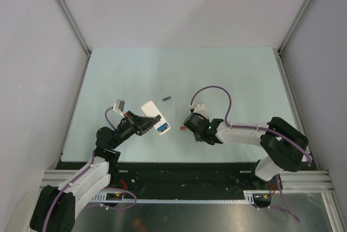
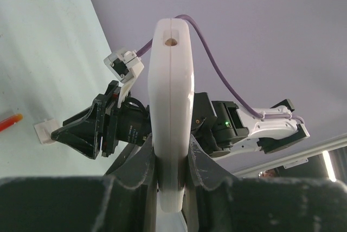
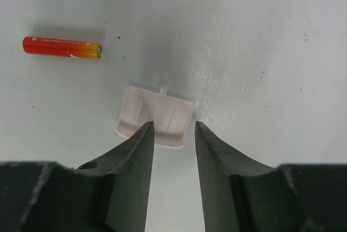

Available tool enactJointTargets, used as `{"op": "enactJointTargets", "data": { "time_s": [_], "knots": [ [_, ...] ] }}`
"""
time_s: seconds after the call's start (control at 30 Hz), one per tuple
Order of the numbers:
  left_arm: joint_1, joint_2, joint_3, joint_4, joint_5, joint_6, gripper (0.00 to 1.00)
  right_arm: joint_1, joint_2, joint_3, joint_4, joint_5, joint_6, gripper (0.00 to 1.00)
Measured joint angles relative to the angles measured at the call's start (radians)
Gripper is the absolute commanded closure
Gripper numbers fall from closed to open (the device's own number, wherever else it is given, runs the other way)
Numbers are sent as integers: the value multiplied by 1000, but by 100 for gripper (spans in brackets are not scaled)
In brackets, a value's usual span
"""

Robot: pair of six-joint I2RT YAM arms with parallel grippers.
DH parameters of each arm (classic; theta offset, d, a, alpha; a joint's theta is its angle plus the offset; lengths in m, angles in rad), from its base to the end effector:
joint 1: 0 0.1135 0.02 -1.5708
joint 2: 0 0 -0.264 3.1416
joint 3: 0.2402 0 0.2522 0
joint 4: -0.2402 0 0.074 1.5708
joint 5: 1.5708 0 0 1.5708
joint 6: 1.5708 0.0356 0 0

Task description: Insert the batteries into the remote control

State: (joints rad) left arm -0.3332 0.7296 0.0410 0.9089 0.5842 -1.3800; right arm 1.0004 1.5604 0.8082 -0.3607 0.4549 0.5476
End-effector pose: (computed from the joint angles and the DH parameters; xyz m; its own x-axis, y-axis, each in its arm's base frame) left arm 0.1369 -0.0682 0.2028 -0.7281 -0.6147 -0.3034 0.3510 0.0459 -0.9353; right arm 0.1665 0.2306 0.1589 -0.7526 -0.3069 -0.5826 -0.3038 0.9468 -0.1063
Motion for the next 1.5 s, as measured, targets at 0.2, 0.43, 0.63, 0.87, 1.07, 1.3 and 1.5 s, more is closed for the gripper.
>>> {"op": "enactJointTargets", "data": {
  "time_s": [0.2,0.43,0.63,0.87,1.07,1.3,1.5],
  "knots": [
    [0,-7,0,-2,4,0,100,6,-13,-13,1,13,25,55],
    [0,-8,0,-3,4,0,100,15,-109,-37,-29,23,25,52],
    [0,-8,0,-3,4,0,100,47,-150,-37,7,1,-35,52],
    [0,-12,0,-5,4,0,100,62,-117,-23,-14,-8,-56,51],
    [0,-19,0,-6,4,0,100,-10,-102,-13,-104,-16,174,50],
    [0,-29,0,-8,5,-5,100,-23,-124,-13,-101,-101,510,50],
    [0,-57,0,-8,23,-10,100,-29,-109,-13,-106,-134,694,55]
  ]
}}
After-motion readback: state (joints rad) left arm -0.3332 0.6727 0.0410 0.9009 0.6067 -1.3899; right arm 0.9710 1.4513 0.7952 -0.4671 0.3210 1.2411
